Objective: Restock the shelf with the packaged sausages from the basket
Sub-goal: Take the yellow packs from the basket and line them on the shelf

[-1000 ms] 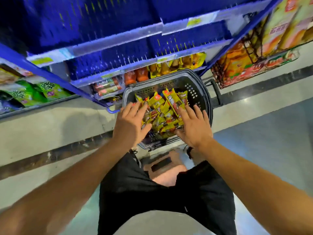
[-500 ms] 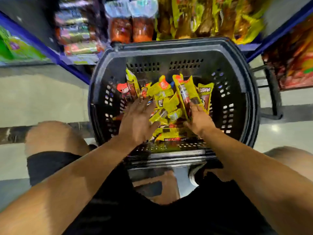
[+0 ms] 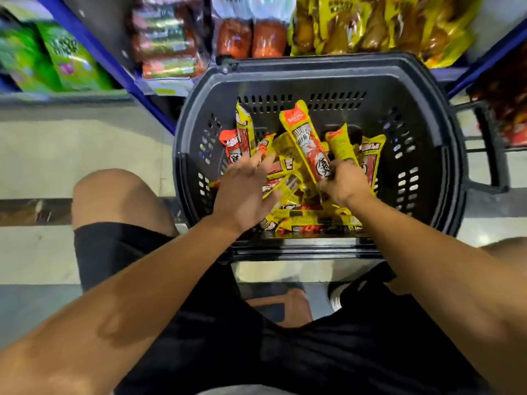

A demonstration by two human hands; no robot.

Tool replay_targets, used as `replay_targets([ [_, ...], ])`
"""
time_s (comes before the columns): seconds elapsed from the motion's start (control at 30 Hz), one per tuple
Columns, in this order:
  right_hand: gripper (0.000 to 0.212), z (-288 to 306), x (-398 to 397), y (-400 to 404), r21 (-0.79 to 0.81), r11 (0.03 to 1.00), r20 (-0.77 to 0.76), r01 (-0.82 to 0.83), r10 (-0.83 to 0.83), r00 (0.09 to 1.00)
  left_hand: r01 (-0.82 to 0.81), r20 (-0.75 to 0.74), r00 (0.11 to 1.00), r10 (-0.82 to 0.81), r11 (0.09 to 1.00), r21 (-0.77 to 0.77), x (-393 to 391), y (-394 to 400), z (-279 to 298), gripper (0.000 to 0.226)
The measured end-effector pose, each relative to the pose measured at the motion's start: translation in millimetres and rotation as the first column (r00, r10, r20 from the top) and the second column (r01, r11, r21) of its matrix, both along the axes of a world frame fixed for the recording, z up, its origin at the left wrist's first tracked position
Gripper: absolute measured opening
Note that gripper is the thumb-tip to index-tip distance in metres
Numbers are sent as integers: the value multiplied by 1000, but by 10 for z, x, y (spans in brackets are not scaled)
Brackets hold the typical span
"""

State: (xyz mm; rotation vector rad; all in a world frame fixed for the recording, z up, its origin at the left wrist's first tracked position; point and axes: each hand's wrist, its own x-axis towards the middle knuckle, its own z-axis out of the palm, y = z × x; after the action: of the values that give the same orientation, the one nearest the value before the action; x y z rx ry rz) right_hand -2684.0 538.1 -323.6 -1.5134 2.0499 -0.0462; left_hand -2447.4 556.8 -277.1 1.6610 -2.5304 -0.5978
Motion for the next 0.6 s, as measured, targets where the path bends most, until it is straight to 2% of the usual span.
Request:
replay_targets([
  [0.07,41,185,65,71,-132,991,11,-35,37,999,-61,-54,997,59,997,-37,-1,16,91,73],
  [0.13,40,373,169,164,-222,973,34,-57,66,997,-158,-169,974,149,987,-43,-4,43,229,73],
  [0.27,47,778,446,466,-338,941,145,-21,74,987,-260,-346,895,280,960,104,-3,127,576,66],
  [0.4,49,1137,727,829,-427,904,246,18,97,964,-368,-566,695,443,896,249,-23,346,877,52],
  [0.5,52,1275,891,1068,-458,888,268,38,97,959,-327,-687,563,459,888,325,-53,507,1015,37],
  [0.6,56,1309,997,1212,-499,865,281,62,94,955,-275,-751,494,439,898,344,-44,615,1100,32],
])
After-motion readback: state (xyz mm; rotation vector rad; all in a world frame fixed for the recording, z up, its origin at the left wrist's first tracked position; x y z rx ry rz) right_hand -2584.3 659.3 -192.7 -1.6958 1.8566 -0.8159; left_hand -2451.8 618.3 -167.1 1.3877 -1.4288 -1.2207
